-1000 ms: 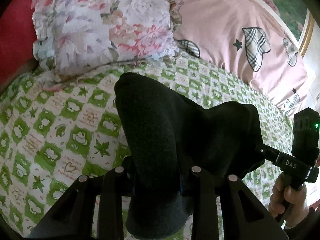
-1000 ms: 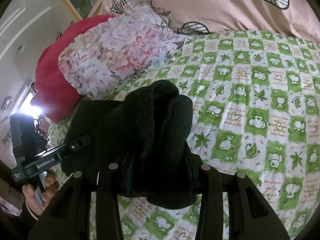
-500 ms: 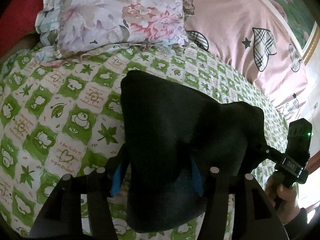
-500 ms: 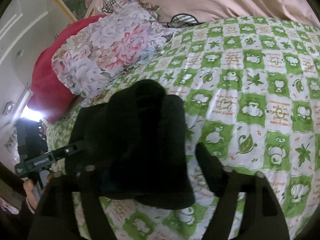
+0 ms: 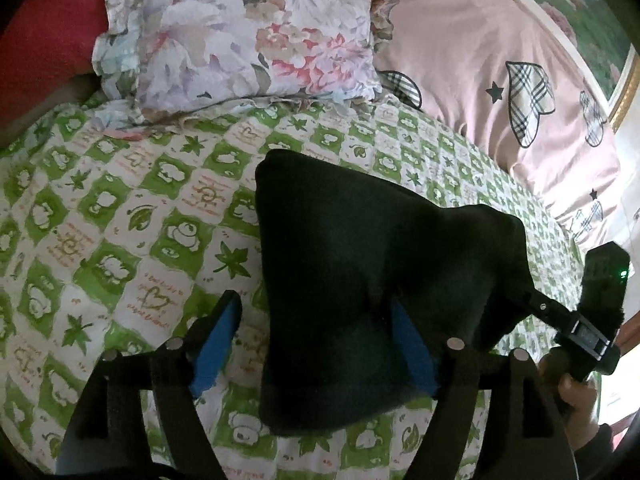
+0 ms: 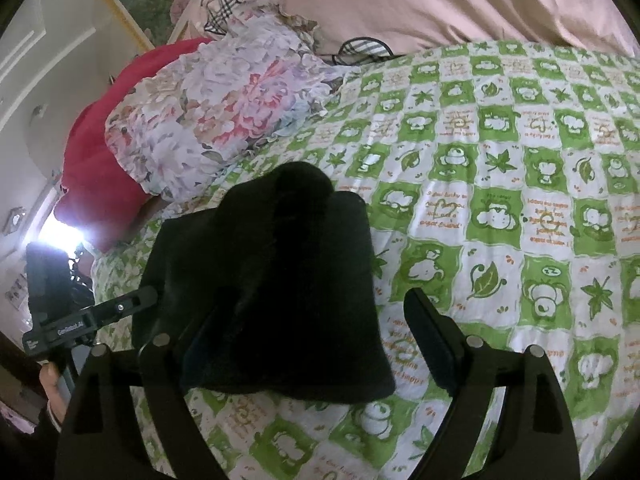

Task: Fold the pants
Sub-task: 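Open both grippers and lift them off the folded pants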

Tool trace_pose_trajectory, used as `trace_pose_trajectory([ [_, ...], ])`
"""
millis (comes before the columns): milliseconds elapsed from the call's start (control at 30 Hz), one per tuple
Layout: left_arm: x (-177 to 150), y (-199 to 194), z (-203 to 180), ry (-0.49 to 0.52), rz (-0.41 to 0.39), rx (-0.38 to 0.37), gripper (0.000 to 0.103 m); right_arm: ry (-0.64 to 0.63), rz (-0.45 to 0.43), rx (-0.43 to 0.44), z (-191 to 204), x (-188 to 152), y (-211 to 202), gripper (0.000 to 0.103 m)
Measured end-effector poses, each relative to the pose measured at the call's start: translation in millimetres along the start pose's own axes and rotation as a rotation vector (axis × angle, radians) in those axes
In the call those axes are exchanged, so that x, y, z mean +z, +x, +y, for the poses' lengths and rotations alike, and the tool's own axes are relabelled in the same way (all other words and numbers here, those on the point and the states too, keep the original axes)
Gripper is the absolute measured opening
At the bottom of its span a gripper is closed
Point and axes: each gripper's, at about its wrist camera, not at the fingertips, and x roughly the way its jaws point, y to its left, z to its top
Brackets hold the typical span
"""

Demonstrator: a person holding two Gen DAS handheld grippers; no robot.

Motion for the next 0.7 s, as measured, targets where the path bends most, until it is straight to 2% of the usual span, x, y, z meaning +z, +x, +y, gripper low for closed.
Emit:
trace_pose_trajectory([
  [100, -5, -8, -4, 0.022, -0.012, 0.014, 0.081, -0.044, -0.018, -0.01, 11, -3, -8, 0.09],
  [200, -12, -16, -8, 0.038, -0.023, 0.027, 0.081, -0.1, -0.038, -0.023, 22, -9, -18, 0.097],
  [700, -55, -42, -22, 0.082, -0.065, 0.105, 0.084, -0.262, -0.08, -0.059, 56, -44, -41, 0.099],
])
